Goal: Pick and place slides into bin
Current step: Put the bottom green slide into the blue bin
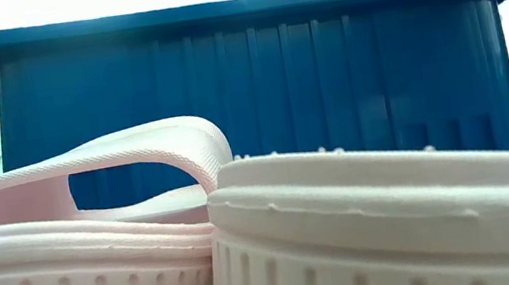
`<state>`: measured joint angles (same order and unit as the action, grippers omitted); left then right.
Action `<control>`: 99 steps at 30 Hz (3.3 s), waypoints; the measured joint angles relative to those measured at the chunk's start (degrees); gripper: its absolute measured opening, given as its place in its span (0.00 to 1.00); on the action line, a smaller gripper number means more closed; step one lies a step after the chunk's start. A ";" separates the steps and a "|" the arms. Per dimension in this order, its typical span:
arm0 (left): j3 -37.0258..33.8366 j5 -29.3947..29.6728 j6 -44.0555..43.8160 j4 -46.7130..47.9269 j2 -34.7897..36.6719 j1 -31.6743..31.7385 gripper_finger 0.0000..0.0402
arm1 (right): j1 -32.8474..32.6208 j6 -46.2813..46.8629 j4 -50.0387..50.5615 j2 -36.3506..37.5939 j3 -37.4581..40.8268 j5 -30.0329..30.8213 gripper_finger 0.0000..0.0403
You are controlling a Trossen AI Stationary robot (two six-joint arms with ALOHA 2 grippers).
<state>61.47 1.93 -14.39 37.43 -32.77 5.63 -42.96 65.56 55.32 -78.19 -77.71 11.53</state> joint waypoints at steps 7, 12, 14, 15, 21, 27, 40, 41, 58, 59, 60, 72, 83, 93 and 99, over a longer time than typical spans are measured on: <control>0.00 0.00 0.01 -0.04 -0.08 -0.01 0.32 | -0.04 -1.55 -0.59 0.00 -4.49 12.34 0.02; 0.00 0.00 0.09 -0.09 -0.72 0.00 0.32 | 0.00 -7.06 -4.44 0.02 -6.31 21.65 0.02; 0.00 0.00 0.09 -0.07 -0.89 -0.02 0.32 | -0.02 -9.25 -6.91 0.02 -6.32 25.34 0.02; 0.00 -0.02 0.09 -0.07 -0.94 -0.01 0.32 | -0.02 -10.17 -7.83 0.02 -6.31 27.07 0.02; 0.00 0.00 0.08 -0.07 -0.92 0.00 0.32 | 0.35 -12.82 -9.88 -0.56 -6.23 34.92 0.02; 0.00 0.00 0.04 -0.01 -0.76 0.00 0.32 | 0.67 -16.49 -13.65 -1.42 -6.17 40.17 0.02; -0.02 0.00 -0.12 -1.68 -1.37 -0.02 0.32 | 1.75 -18.27 -19.96 -1.56 -6.15 56.87 0.02; -0.02 0.00 -0.16 -2.47 -1.68 0.00 0.32 | 1.80 -18.47 -20.25 -1.66 -6.15 58.24 0.02; -0.11 -11.81 2.29 -16.47 -6.94 -0.01 0.32 | 9.60 -25.74 -21.91 -2.56 -6.28 64.21 0.02; -0.11 -13.33 2.22 -18.15 -7.65 -0.07 0.32 | 10.03 -26.23 -21.89 -2.56 -6.28 64.42 0.02; -0.09 -13.91 1.54 -19.72 -8.53 -0.06 0.32 | 10.32 -26.75 -21.89 -2.56 -6.28 64.78 0.02; -0.18 -22.83 -1.07 -33.58 -22.48 0.04 0.52 | 11.89 -30.94 -21.81 -2.54 -6.28 65.16 0.02; 0.74 -24.75 -4.92 -44.71 -29.34 0.00 0.63 | 11.89 -29.70 -21.80 -2.54 -6.28 66.26 0.02; 0.74 -8.33 -4.77 -44.54 -31.42 0.00 0.63 | 11.89 -29.62 -21.84 -2.54 -6.28 66.25 0.02; 0.84 -3.09 -4.74 -46.16 -34.00 0.00 0.63 | 11.89 -29.68 -21.82 -2.54 -6.28 66.12 0.02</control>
<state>62.31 -1.16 -19.14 -8.73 -66.78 5.63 -31.07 35.88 33.50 -80.73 -83.99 77.65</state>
